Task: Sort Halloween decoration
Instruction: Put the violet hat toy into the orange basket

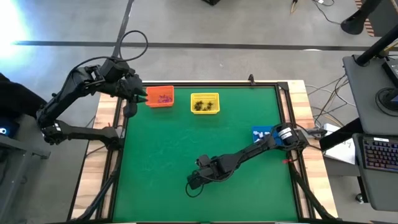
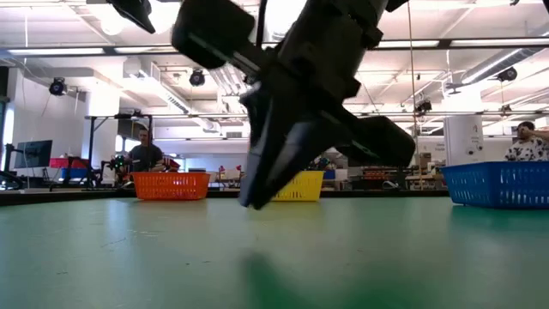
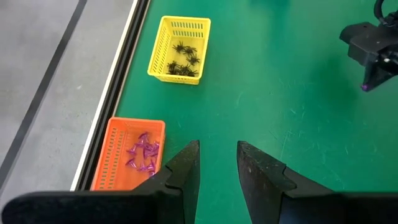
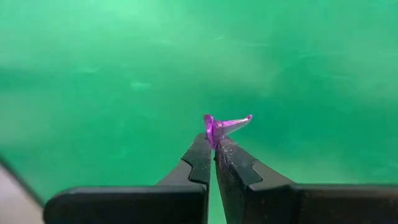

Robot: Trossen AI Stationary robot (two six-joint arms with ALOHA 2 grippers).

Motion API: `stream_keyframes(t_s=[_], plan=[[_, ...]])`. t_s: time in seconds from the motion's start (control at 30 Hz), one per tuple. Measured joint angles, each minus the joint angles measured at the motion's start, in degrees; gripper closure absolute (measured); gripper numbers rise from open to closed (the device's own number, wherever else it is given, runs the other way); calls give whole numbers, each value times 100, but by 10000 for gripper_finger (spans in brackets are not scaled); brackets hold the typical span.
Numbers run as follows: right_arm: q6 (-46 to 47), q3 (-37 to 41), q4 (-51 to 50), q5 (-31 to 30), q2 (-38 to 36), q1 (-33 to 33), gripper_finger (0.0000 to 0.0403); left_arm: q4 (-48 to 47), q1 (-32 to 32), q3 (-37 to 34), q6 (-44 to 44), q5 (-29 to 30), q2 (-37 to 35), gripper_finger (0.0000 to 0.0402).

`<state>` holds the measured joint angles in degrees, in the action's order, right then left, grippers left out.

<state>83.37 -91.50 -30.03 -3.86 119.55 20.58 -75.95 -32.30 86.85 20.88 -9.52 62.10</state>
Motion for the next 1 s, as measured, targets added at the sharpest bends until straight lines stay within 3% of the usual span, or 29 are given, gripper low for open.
stream_keyframes(t_s=[0.37,0.73,1.0], plan=[[-508,-47,846,-87,-9,-444,394,-1,-1,0,0,0,-111,313],[-2157,-854,805,-15,-28,-1338,394,1,0,0,0,6,-113,313],[-3079,-1173,783,516,-31,-2068,394,3,0,0,0,9,-113,313]])
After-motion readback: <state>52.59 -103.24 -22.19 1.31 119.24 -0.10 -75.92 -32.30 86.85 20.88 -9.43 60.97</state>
